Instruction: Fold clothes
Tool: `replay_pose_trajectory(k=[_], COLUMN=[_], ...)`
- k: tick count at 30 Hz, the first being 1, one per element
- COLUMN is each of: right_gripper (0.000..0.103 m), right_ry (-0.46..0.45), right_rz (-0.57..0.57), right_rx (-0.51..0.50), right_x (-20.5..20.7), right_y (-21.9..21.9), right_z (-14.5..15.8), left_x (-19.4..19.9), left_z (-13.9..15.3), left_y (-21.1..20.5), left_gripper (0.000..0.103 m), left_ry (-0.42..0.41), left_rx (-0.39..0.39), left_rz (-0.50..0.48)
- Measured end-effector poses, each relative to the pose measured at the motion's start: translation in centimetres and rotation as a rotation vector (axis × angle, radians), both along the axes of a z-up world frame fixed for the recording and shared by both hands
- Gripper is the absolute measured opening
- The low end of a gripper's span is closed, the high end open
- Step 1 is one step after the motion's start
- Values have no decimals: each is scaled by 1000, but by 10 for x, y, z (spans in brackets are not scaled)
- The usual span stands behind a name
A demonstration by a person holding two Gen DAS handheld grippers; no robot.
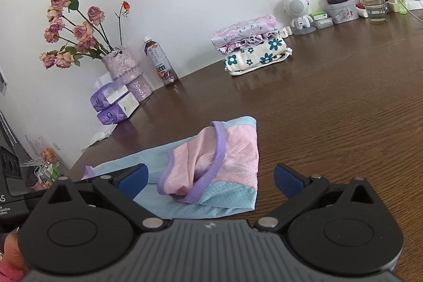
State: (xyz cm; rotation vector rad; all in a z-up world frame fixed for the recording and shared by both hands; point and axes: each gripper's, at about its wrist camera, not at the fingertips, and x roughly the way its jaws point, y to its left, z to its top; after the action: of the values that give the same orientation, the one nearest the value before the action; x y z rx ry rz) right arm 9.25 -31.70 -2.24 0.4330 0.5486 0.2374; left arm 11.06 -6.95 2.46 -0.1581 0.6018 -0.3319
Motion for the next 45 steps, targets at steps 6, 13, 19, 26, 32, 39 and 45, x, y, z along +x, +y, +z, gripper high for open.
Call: replay_pose_trajectory(k=[6,13,19,26,32,39,45], right_gripper=[103,103,103,103,103,102,81], right_ry=[6,17,18,74,136,143,146], right_rz=[-21,-15,-7,-48,-49,-51,-50], right_rx=[-17,-32,51,56,44,54,109], right_x=[1,4,9,18,25,27,30], right_y=[0,-1,-14,-22,-22,-24,-30], right_z=[2,3,-3,-11,-18,-20,-23], left_x=[0,2,7,17,19,24,26], left_z=[0,2,6,3,1,-1,-4], left_y=[3,5,-2,-10,-11,-16,-22], left_gripper=[99,99,99,98,98,96,80], left_ry=[-2,-8,-27,3,-4,-1,-10], left_rx=[-16,-26,-11,20,21,48,99], left_rz=[13,11,-15,-39,-45,-74,-99])
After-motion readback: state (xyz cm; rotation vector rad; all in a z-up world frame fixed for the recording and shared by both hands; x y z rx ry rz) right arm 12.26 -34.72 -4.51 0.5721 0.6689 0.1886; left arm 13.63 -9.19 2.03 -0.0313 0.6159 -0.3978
